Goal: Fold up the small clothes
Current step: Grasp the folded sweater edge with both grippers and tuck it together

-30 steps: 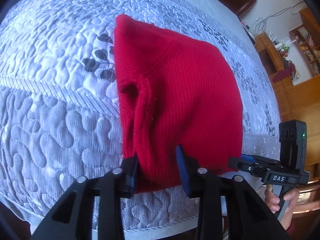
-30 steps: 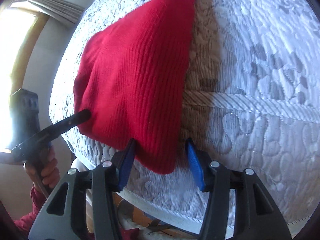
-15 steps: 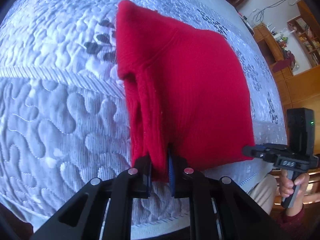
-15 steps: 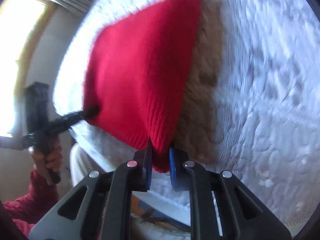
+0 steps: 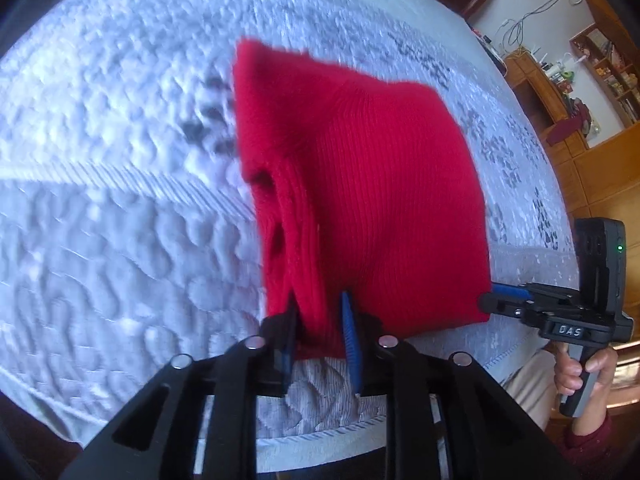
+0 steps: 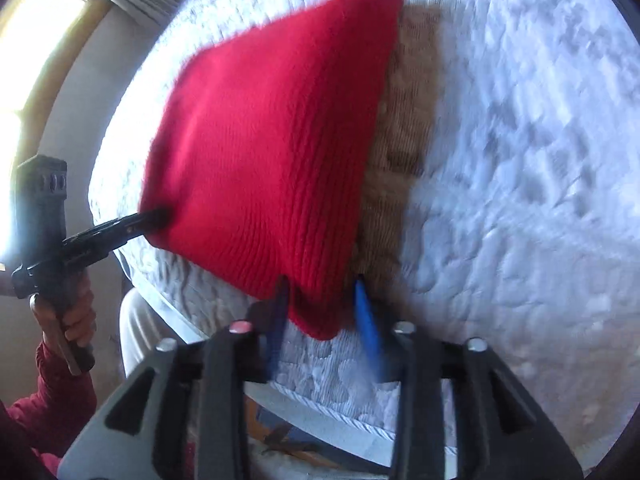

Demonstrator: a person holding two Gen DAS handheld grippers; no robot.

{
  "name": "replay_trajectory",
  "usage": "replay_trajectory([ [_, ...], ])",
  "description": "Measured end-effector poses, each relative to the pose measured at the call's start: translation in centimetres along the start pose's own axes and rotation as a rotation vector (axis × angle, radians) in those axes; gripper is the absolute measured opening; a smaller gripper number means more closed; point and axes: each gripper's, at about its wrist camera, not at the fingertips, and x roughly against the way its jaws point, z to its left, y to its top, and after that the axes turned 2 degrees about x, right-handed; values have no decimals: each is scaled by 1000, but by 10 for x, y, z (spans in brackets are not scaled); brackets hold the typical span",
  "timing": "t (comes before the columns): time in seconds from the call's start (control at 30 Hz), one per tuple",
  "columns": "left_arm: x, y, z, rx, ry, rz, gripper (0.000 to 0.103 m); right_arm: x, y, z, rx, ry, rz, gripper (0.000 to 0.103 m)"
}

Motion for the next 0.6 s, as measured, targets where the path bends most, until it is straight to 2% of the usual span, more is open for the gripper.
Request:
replay_trajectory([
  [0.03, 8, 5, -1, -11, 36, -36, 42, 9, 5, 2, -3, 6, -22, 51],
  [0.07, 16, 14, -5, -28, 86, -79, 51, 14, 10, 2, -8, 15, -34, 55],
  [0.13, 16, 33, -7, -46, 137, -100, 52, 17, 27, 7, -3, 19, -51, 57],
  [0.2, 5, 48, -4, -38, 132, -80, 52, 11, 42, 6, -17, 19, -43, 62],
  [0.27, -13, 64, 3, -2, 179, -49, 52, -4, 58, -1, -71, 44, -25, 63],
  [0.33, -24, 74, 8, 33, 170, -35, 52, -12, 66, -6, -90, 26, -14, 63],
  [0.37, -28, 79, 13, 48, 164, -30, 52, -20, 71, -6, -92, 7, -8, 60],
  [0.4, -32, 83, 16, 59, 154, -29, 52, -25, 74, -6, -91, 1, -2, 47],
  [0.43, -37, 88, 17, 67, 141, -22, 51, -28, 76, -6, -92, 11, 5, 44],
  [0.5, -47, 92, 19, 78, 100, 2, 35, -34, 79, 0, -85, -5, 13, 34],
  [0.57, -47, 94, 22, 112, 79, 4, 24, -24, 81, -2, -62, 6, -3, 25],
  [0.6, -46, 94, 22, 112, 79, -1, 22, -18, 80, -3, -57, 13, -12, 20],
])
